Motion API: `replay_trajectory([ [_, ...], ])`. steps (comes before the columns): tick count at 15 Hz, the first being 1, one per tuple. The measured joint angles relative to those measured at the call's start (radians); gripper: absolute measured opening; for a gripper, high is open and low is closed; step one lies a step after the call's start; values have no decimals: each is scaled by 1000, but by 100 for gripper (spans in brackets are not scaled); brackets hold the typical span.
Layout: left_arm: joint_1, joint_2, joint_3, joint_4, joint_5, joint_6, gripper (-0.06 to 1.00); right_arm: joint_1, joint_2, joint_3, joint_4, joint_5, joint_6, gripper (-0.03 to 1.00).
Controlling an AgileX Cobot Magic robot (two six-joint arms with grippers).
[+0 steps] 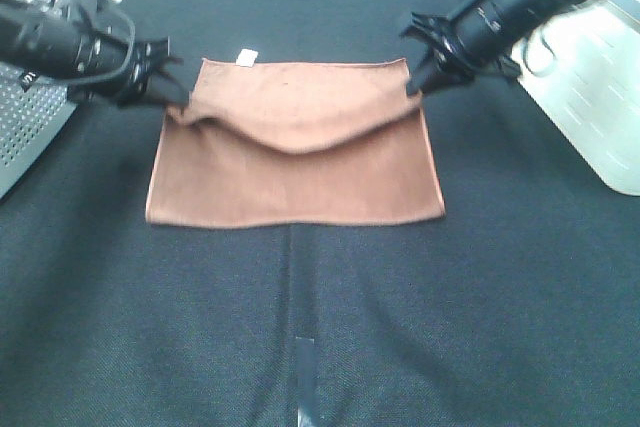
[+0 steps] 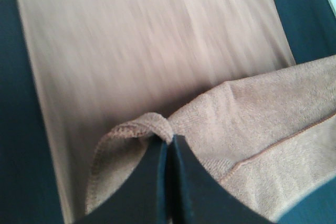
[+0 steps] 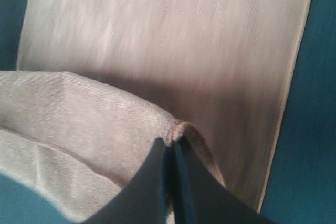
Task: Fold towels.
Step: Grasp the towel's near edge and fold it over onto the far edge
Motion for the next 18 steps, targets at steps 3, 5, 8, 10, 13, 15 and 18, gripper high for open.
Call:
replay_trajectory([
  [3, 2, 88, -145, 0, 0, 0, 0, 0, 112, -213, -41, 30, 20, 0],
  [5, 2, 182, -317, 0, -10, 0, 0, 0, 239, -438, -62, 53, 27, 0],
  [8, 2, 288, -477, 5, -79, 18, 0, 0, 342, -610, -111, 21, 42, 0],
  [10, 2, 355, -558, 5, -145, 57, 0, 0, 378, -629, -149, -60, 45, 0],
  [13, 0, 435, -641, 5, -230, 110, 0, 0, 432, -631, -162, -187, 45, 0],
  [15, -20, 500, -690, 3, -280, 131, 0, 0, 472, -631, -162, -266, 45, 0],
  [18, -52, 534, -699, 5, -331, 135, 2, 0, 501, -631, -168, -304, 45, 3],
])
